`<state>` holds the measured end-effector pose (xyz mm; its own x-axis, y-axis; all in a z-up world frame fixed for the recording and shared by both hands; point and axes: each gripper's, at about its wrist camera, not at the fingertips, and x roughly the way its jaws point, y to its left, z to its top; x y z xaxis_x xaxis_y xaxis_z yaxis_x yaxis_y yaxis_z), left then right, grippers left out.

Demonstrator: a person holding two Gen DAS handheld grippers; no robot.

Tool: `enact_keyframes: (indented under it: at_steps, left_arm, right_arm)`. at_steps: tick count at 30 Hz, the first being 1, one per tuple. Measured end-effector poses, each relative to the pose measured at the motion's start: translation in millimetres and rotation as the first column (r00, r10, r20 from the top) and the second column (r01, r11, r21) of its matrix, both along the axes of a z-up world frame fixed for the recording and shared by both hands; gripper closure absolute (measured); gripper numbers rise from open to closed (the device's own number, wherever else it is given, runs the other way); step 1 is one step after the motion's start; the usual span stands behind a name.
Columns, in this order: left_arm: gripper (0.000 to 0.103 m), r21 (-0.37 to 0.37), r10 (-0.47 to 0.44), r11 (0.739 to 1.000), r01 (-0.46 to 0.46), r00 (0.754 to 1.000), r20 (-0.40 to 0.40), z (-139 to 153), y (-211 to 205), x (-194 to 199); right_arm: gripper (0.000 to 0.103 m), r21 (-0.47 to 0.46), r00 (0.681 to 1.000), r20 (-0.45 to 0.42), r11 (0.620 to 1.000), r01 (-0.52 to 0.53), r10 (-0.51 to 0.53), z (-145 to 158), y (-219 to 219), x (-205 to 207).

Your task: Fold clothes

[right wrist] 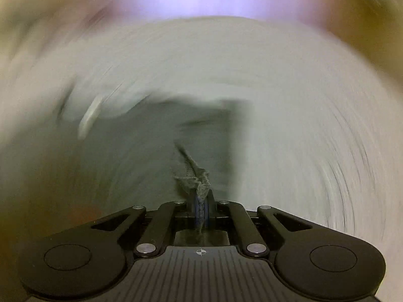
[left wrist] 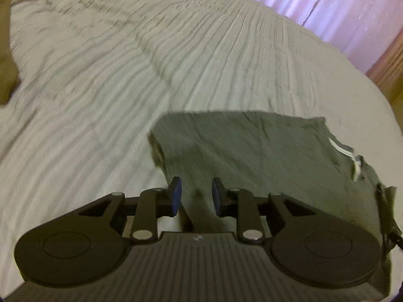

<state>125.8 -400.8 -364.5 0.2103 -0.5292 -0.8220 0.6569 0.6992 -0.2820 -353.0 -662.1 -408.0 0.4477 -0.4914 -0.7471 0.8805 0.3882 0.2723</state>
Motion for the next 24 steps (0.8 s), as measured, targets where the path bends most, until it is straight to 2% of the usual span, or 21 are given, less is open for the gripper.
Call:
enact_keyframes:
  at_steps: [1,2,3,4,5,6,7,8,9,11,13,15,16,18,19,21,24]
  left_arm:
    - [0.082,-0.002,0.009,1.0,-0.009,1.0,-0.011,-1,2,-4]
    - [0.082,-0.004,0.017,1.0,-0.017,1.0,-0.023,-1,3,-9]
    - [0.082,-0.006,0.026,1.0,-0.026,0.999,-0.034,-2,5,-13]
    - [0.082,-0.007,0.034,0.999,-0.034,0.998,-0.046,-2,6,-18]
    - [0.082,-0.009,0.042,0.999,-0.043,0.997,-0.057,-3,8,-22]
    - [0.082,-0.01,0.051,0.999,-0.052,0.996,-0.068,-3,9,-27]
    - [0.082,-0.01,0.055,0.998,-0.056,0.996,-0.076,-3,10,-31]
    - [0.082,-0.008,0.05,0.999,-0.05,0.996,-0.073,-3,8,-34]
    - [0.082,-0.008,0.044,0.999,-0.045,0.997,-0.07,-1,7,-36]
    - [0.082,-0.01,0.029,1.0,-0.03,0.998,-0.062,1,2,-40]
    - [0.082,-0.017,-0.008,1.0,0.008,0.999,-0.042,2,-13,-38]
    - [0.082,-0.023,-0.046,0.999,0.045,0.999,-0.021,3,-29,-35]
    - [0.082,-0.026,-0.064,0.998,0.064,0.998,-0.011,4,-37,-34]
    - [0.082,-0.031,-0.101,0.994,0.102,0.995,0.01,5,-52,-31]
    - [0.08,-0.033,-0.12,0.992,0.12,0.993,0.02,6,-60,-30]
    - [0.074,-0.037,-0.156,0.987,0.158,0.987,0.041,7,-76,-28]
    - [0.066,-0.042,-0.214,0.975,0.218,0.974,0.073,8,-101,-23]
  right_arm:
    - [0.101,0.126,0.974,0.091,0.972,0.197,-0.209,-5,-6,-35]
    - [0.085,0.291,0.899,0.167,0.892,0.347,-0.404,-15,-10,-70]
    - [0.075,0.422,0.821,0.206,0.806,0.416,-0.532,-27,-9,-98]
    - [0.075,0.495,0.762,0.219,0.742,0.451,-0.609,-34,-6,-117]
    - [0.075,0.52,0.735,0.223,0.716,0.465,-0.64,-35,-4,-131]
    - [0.074,0.491,0.76,0.211,0.739,0.462,-0.615,-30,-4,-136]
    - [0.067,0.43,0.813,0.163,0.782,0.451,-0.559,-20,-7,-135]
    - [0.053,0.344,0.866,0.096,0.833,0.434,-0.491,-9,-9,-130]
    - [0.047,0.251,0.902,0.045,0.878,0.407,-0.43,0,-10,-123]
    - [0.044,0.085,0.95,-0.023,0.946,0.313,-0.312,14,-11,-108]
    - [0.044,0.022,0.984,-0.014,0.983,0.18,-0.18,17,-12,-89]
    - [0.044,-0.021,0.998,-0.005,0.998,0.056,-0.056,13,-23,-69]
    - [0.044,-0.038,0.997,-0.073,0.999,0.002,-0.005,8,-30,-56]
    - [0.045,-0.059,0.965,-0.261,0.998,-0.037,0.021,0,-48,-32]
    - [0.045,-0.074,0.962,-0.272,0.995,-0.061,0.039,2,-58,-26]
    - [0.044,-0.098,0.979,-0.174,0.987,-0.125,0.106,13,-73,-17]
    - [0.044,-0.092,0.963,-0.096,0.961,-0.26,0.252,21,-96,14]
